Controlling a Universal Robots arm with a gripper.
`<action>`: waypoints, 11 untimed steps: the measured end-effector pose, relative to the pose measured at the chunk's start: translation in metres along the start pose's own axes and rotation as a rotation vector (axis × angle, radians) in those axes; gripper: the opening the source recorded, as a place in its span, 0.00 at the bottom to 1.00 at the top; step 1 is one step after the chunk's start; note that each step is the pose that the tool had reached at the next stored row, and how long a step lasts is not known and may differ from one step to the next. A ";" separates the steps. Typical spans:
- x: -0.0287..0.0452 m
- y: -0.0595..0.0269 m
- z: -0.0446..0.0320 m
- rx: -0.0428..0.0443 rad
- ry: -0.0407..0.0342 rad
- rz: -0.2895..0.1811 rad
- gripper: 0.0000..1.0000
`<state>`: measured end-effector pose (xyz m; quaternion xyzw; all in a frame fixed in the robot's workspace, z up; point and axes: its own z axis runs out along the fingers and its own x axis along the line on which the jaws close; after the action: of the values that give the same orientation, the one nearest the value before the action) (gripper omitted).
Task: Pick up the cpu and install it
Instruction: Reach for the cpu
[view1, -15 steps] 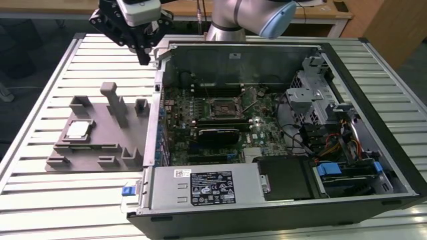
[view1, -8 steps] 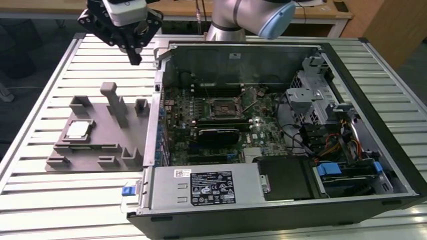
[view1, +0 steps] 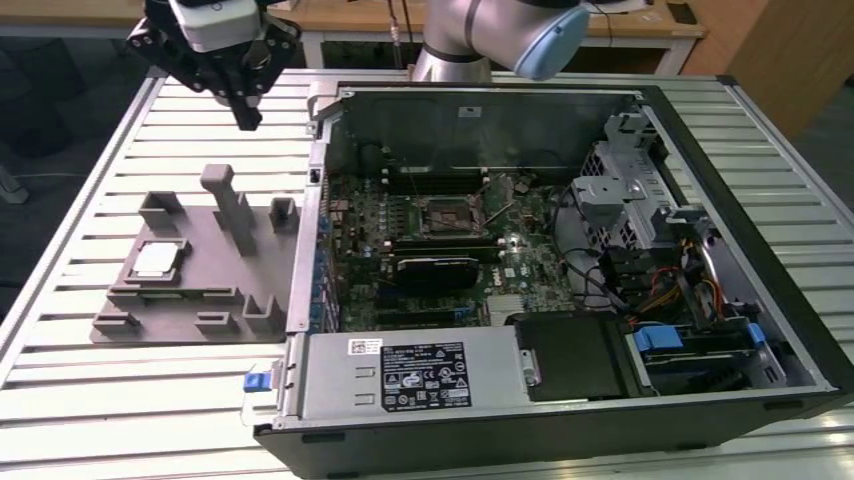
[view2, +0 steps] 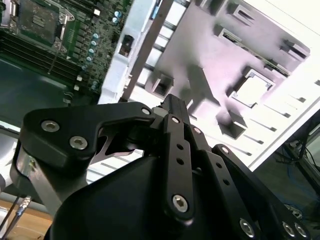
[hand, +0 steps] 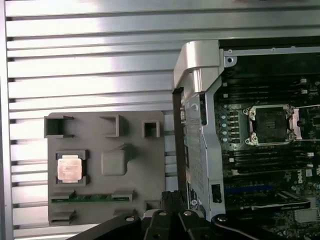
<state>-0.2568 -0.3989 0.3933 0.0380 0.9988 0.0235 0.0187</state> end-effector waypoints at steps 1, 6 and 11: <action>0.0031 -0.0002 -0.0001 -0.0001 -0.0002 0.000 0.11; 0.0175 -0.0013 -0.0006 -0.0008 -0.0009 0.000 0.11; 0.0313 -0.0023 -0.0012 -0.0017 -0.0014 0.001 0.11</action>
<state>-0.2882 -0.3989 0.3932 0.0384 0.9988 0.0244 0.0195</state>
